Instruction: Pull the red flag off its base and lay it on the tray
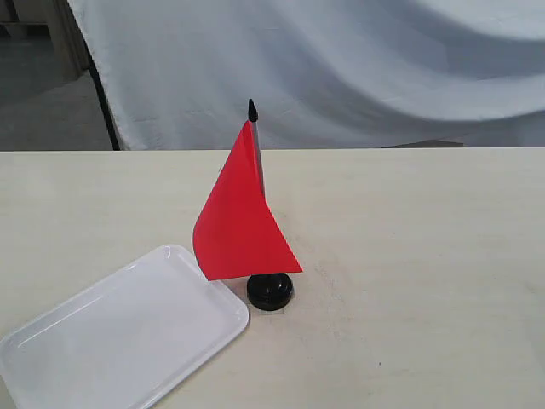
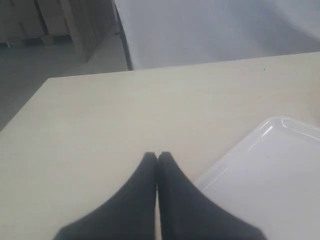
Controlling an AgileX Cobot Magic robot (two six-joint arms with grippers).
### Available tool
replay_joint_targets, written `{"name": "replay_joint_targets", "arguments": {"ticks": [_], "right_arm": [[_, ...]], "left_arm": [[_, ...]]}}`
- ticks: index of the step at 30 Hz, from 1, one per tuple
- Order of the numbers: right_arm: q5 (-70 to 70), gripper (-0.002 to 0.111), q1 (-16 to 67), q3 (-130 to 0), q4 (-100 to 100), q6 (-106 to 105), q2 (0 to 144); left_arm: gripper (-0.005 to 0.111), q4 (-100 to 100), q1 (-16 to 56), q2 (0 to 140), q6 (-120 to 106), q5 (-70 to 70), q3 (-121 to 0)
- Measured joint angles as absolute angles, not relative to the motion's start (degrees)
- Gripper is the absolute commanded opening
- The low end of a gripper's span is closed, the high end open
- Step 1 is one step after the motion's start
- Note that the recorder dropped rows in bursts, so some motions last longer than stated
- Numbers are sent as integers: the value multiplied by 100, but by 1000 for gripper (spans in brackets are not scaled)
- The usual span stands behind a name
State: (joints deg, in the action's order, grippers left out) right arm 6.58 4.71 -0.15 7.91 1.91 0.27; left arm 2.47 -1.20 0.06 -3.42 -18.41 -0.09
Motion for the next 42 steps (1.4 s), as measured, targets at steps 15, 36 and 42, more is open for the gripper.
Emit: {"name": "replay_joint_targets", "arguments": {"ticks": [15,36,42], "right_arm": [[453,-1,471,-15,791,191,27],[-3042,-1,471,-15,791,1915,27],[-3435,-1,471,-15,729,2250,247]], "left_arm": [[0,247,-120,6,-342,-1841,-9],[0,247,-120,6,-342,-1841,-9],[0,247,-120,6,-342,-1841,-9]]}}
